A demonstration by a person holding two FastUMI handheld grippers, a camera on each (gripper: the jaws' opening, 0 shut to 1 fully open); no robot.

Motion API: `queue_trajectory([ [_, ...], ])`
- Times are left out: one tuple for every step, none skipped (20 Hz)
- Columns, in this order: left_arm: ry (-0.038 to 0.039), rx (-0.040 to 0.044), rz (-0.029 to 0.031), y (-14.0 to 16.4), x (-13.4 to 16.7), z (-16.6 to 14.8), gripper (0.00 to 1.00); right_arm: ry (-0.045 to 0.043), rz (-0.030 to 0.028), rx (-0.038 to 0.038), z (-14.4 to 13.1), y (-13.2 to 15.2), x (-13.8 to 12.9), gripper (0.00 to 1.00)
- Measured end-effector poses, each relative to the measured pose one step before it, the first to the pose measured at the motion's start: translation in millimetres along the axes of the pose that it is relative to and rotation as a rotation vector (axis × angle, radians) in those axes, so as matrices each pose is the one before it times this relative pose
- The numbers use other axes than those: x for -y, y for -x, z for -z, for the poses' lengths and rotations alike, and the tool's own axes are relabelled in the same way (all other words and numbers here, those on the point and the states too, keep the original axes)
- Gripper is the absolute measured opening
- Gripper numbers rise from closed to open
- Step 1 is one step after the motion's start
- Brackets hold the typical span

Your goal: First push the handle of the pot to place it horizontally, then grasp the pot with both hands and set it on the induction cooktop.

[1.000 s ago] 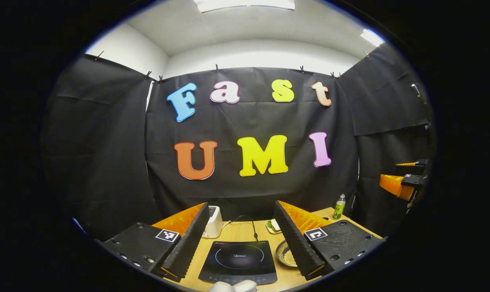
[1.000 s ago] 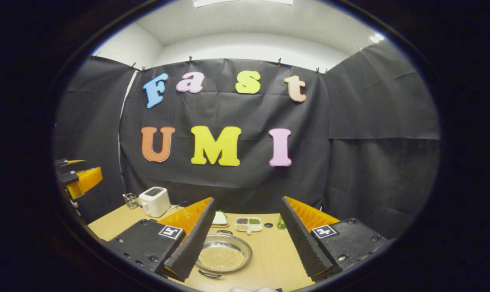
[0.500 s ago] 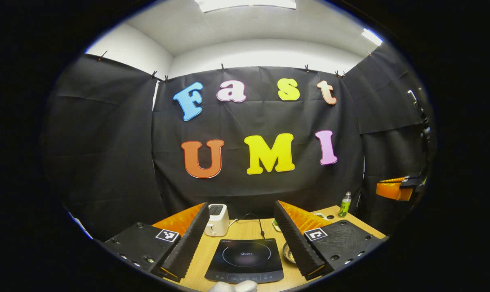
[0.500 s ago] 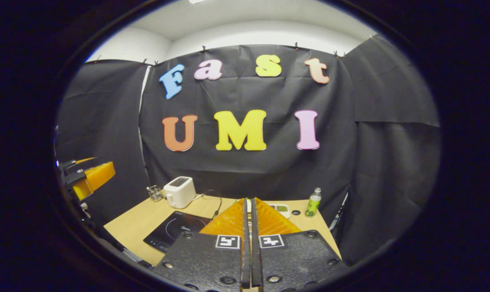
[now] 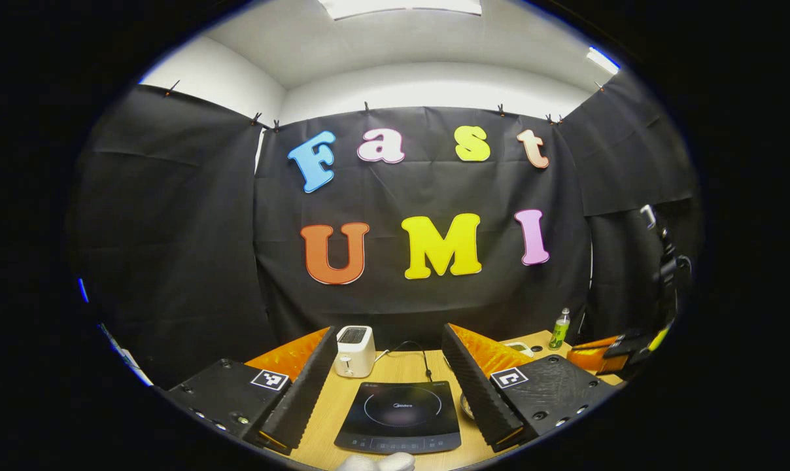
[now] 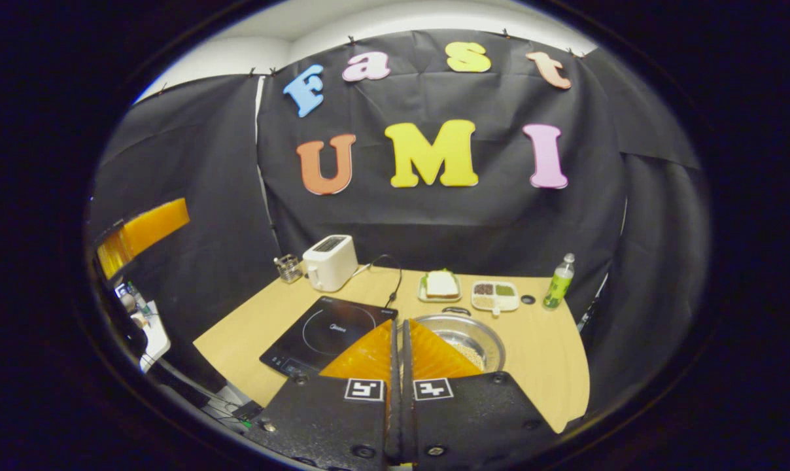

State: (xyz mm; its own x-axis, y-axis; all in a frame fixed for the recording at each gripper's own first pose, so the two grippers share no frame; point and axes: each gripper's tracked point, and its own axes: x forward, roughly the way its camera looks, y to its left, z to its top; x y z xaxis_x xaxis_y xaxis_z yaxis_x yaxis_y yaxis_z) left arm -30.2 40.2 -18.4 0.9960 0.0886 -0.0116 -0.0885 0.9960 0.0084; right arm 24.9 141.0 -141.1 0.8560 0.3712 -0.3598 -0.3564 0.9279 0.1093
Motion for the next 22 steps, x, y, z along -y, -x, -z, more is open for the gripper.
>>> queue_trajectory([
  [0.00111, -0.0015, -0.00268, 0.79, -0.89, 0.25, 0.96, 0.00133, -0.00678, -0.02358, 10.75, -6.33, -4.7, 0.04],
  [0.00144, -0.00405, -0.00381, 0.6, -1.4, 1.68, 0.96, 0.00275, -0.00833, -0.02136, 10.94, -8.21, -3.69, 0.04],
  [0.00132, -0.00389, -0.00334, -0.01, -0.55, 1.5, 0.96, 0.00314, -0.00701, -0.02592, 11.29, -8.68, -3.95, 0.04],
  [0.00083, -0.00152, -0.00288, 0.86, -1.21, -0.56, 0.96, 0.00803, -0.00532, -0.02568, 10.99, -7.5, -3.41, 0.04],
  [0.00068, -0.00322, -0.00354, 0.5, -1.69, 1.87, 0.96, 0.00622, -0.00433, -0.0278, 11.47, -8.88, -3.35, 0.04],
  [0.00128, -0.00309, -0.00479, 0.82, -1.83, 1.66, 0.96, -0.00245, -0.00944, -0.02354, 10.48, -9.08, -3.01, 0.04],
  [0.00165, -0.00271, -0.00184, -0.11, -0.6, 1.35, 0.96, 0.00121, -0.0026, -0.02782, 10.08, -8.92, -2.92, 0.04],
  [0.00124, -0.00182, -0.00373, 0.72, -0.97, 0.59, 0.96, 0.00378, -0.00323, -0.02502, 12.31, -9.55, -1.75, 0.04],
  [-0.00021, -0.00176, -0.00162, 0.15, -0.64, 1.41, 0.96, 0.00154, -0.00197, -0.0326, 11.68, -10.38, -1.39, 0.04],
  [-0.00044, -0.00202, -0.00355, -0.66, -1.73, 0.15, 0.96, -0.00229, -0.00002, -0.02894, 12.7, -10.33, -0.35, 0.04],
  [-0.00061, -0.00327, -0.0018, 0.33, -1.64, 0.42, 0.96, -0.00466, 0.00349, -0.0304, 11.52, -10.58, 0.86, 0.04],
  [-0.00004, -0.00283, -0.00342, 0.38, -1.43, 0.74, 0.96, -0.00651, -0.00219, -0.02671, 10.75, -8.78, -1.3, 0.04],
  [-0.00078, -0.00185, -0.00346, -1.07, -1.42, -0.14, 0.96, -0.0041, 0.00487, -0.02372, 8.38, -8.78, 0.19, 0.04],
  [0.00021, -0.00254, -0.00462, -0.91, -1.72, 0.92, 0.96, -0.00303, -0.00175, -0.02103, 8.91, -6.53, -0.11, 0.04],
  [0.00015, -0.00165, -0.00302, -0.72, -1.0, 1.27, 0.96, -0.00047, 0.00311, -0.01654, 5.94, -7.17, 0.62, 0.04],
  [0.00046, -0.00309, -0.00489, -0.37, -1.95, 1.09, 0.96, 0.00584, 0.00618, -0.01798, 8.31, -6.65, 1.5, 0.04],
  [0.00066, -0.00427, -0.0025, -0.76, -2.24, 2.01, 0.96, 0.00387, 0.00529, -0.01898, 6.06, -7.19, 1.93, 0.04],
  [0.00068, -0.00427, -0.00324, -1.04, -1.24, 0.75, 0.96, -0.00219, 0.00354, -0.01867, 6.55, -7.04, 1.33, 0.04],
  [0.00082, -0.00391, -0.00168, 0.1, -1.0, 0.67, 0.96, -0.00612, 0.00216, -0.0131, 4.26, -5.31, 1.87, 0.04],
  [-0.00015, -0.00285, -0.00219, -0.26, -0.61, 1.47, 0.96, -0.00986, 0.00117, -0.00929, 3.13, -5.16, 1.52, 0.03],
  [-0.00136, -0.00287, -0.00206, -0.44, -1.82, 1.21, 0.96, -0.00528, -0.00267, -0.00139, 0.16, -2.58, 0.73, 0.03],
  [-0.00228, -0.00367, -0.00194, 0.13, -0.38, 1.18, 0.96, -0.00093, 0.00591, -0.00549, 0.48, -2.96, 2.08, 0.04],
])
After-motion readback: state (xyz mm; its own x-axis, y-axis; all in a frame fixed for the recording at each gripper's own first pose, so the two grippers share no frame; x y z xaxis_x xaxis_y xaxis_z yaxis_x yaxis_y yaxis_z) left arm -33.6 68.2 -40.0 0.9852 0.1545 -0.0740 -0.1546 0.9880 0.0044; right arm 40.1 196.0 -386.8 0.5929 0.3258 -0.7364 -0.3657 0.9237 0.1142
